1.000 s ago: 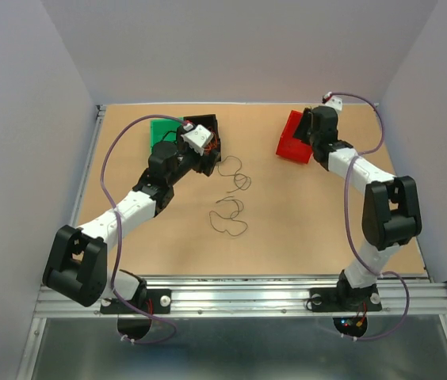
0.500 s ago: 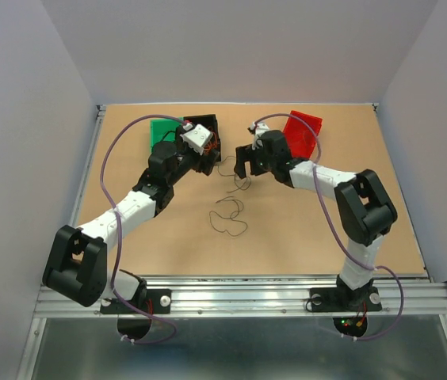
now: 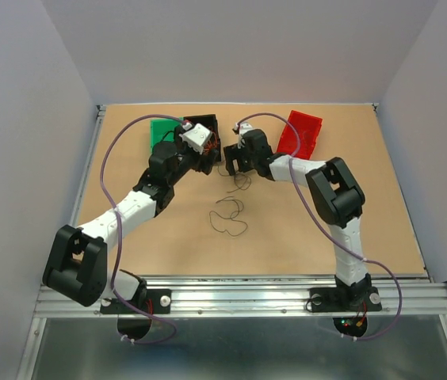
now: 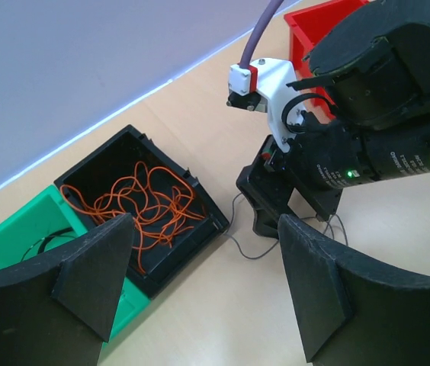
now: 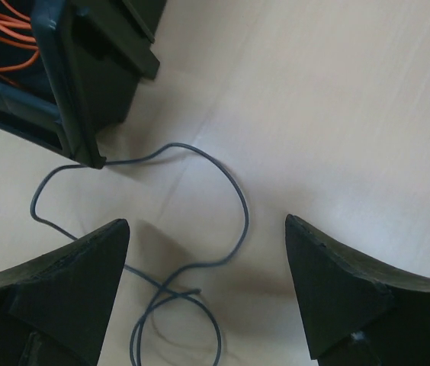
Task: Untangle the cables
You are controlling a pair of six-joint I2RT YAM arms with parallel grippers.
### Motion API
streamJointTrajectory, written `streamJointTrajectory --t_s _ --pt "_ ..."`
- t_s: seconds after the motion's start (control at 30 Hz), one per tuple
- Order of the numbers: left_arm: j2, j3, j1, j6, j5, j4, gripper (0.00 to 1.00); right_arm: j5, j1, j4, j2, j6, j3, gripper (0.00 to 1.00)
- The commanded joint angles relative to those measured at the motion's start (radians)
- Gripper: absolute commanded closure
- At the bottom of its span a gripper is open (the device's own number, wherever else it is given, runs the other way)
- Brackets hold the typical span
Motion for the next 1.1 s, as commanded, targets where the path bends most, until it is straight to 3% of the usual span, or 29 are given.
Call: streamJointTrajectory --t_s 0.0,0.03,0.07,0.1,0.17,0.23,0.3,0.4,0.5,0.63,0.8,1.07 --pt "0.008 0.044 0.005 -0.031 -0.122 0.036 0.09 0.038 0.034 0.001 0.049 -0.068 0.065 0.17" --pt "0.018 0.056 0.012 -0.043 -0.174 0.016 0.09 0.046 0.046 -0.001 0.051 -0.077 0.065 0.22" --pt "0.044 0.089 0.021 -0.06 -0.187 0.001 0.09 0.083 0.052 -0.001 0.051 -0.083 0.063 0.4" --pt "0.061 0.108 0.041 -0.072 -0.196 -0.016 0.09 0.112 0.055 -0.001 0.051 -0.091 0.06 0.49" --pt "0.107 0.14 0.064 -0.094 -0.195 -0.057 0.09 0.123 0.055 0.001 0.043 -0.089 0.05 0.64" --pt "0.15 0.195 0.081 -0.114 -0.199 -0.093 0.09 0.14 0.055 0.002 0.028 -0.091 0.034 0.9" --pt "0.184 0.223 0.096 -0.129 -0.199 -0.128 0.09 0.169 0.055 0.008 -0.007 -0.082 0.01 0.97" --pt "0.259 0.293 0.117 -0.148 -0.248 -0.169 0.09 0.212 0.054 0.054 -0.062 -0.053 -0.042 0.99" --pt "0.354 0.379 0.171 -0.186 -0.238 -0.235 0.2 0.258 0.054 0.132 -0.145 -0.023 -0.148 0.99" --pt "0.463 0.473 0.24 -0.218 -0.159 -0.3 0.27 0.284 0.055 0.201 -0.229 0.004 -0.216 0.99" --pt "0.511 0.511 0.291 -0.221 -0.169 -0.297 0.35 0.347 0.054 0.263 -0.309 0.03 -0.295 0.99" --pt "0.595 0.58 0.309 -0.2 -0.199 -0.327 0.39 0.454 0.043 0.258 -0.432 0.118 -0.363 1.0"
